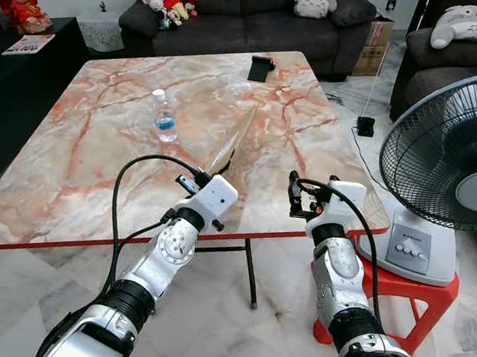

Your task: Picking trash to rubbish bin

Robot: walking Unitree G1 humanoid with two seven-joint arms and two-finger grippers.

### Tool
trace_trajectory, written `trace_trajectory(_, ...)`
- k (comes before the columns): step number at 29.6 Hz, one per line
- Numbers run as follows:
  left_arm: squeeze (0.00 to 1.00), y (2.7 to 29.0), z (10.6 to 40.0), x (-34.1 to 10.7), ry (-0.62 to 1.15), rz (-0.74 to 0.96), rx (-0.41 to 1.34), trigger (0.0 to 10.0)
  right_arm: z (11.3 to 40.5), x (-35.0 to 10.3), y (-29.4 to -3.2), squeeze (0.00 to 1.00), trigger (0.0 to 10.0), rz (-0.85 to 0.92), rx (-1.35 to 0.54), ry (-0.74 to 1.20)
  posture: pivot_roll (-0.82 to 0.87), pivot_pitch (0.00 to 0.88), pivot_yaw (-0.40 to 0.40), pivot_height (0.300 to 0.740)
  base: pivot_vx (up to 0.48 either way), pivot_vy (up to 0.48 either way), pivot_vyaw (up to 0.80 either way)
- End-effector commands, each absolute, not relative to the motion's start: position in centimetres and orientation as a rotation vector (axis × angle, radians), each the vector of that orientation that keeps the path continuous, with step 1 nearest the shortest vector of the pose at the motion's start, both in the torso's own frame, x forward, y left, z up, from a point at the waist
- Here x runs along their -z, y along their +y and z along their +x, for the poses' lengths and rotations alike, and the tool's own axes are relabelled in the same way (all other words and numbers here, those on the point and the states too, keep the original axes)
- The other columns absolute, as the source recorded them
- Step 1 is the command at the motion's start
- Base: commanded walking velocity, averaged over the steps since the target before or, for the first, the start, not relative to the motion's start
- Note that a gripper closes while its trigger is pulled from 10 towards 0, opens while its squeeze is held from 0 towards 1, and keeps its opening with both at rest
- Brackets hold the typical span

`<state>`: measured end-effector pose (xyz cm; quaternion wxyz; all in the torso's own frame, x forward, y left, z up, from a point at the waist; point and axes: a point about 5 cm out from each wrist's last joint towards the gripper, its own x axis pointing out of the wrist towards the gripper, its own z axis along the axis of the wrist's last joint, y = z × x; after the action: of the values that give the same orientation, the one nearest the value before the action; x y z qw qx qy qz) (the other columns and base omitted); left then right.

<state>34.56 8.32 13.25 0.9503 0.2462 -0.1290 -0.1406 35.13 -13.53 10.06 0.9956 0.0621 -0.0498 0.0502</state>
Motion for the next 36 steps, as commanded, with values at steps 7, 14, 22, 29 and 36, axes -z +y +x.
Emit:
trace_trajectory(7,0.00,9.5,34.1,-14.0,-0.289,0.236,0.230,10.0,35.4,-10.7,-12.8,0.00,10.0,0.100,-0.128,-0.127,0.05,0.000,0.068,0.740,0.000,0.000,0.00)
trace_trajectory(14,0.00,10.1,33.8,-12.9,-0.193,-0.042,0.205,10.0,35.4,-10.8,-12.3,0.00,10.0,0.102,-0.141,-0.129,0.05,0.000,0.066,0.740,0.000,0.000,0.00)
trace_trajectory(22,0.00,10.2,33.7,-12.1,-0.130,-0.128,0.226,10.0,35.2,-10.5,-12.1,0.00,10.0,0.100,-0.147,-0.125,0.05,0.000,0.066,0.740,0.000,0.000,0.00)
trace_trajectory(29,0.00,11.1,33.7,-11.8,-0.116,-0.134,0.189,10.0,35.1,-10.6,-11.7,0.00,10.0,0.091,-0.161,-0.136,0.04,0.000,0.071,0.740,0.000,0.000,0.00)
trace_trajectory(36,0.00,11.5,33.6,-11.7,-0.117,-0.146,0.180,10.0,35.0,-10.5,-11.4,0.00,10.0,0.094,-0.171,-0.136,0.03,0.000,0.073,0.740,0.000,0.000,0.00)
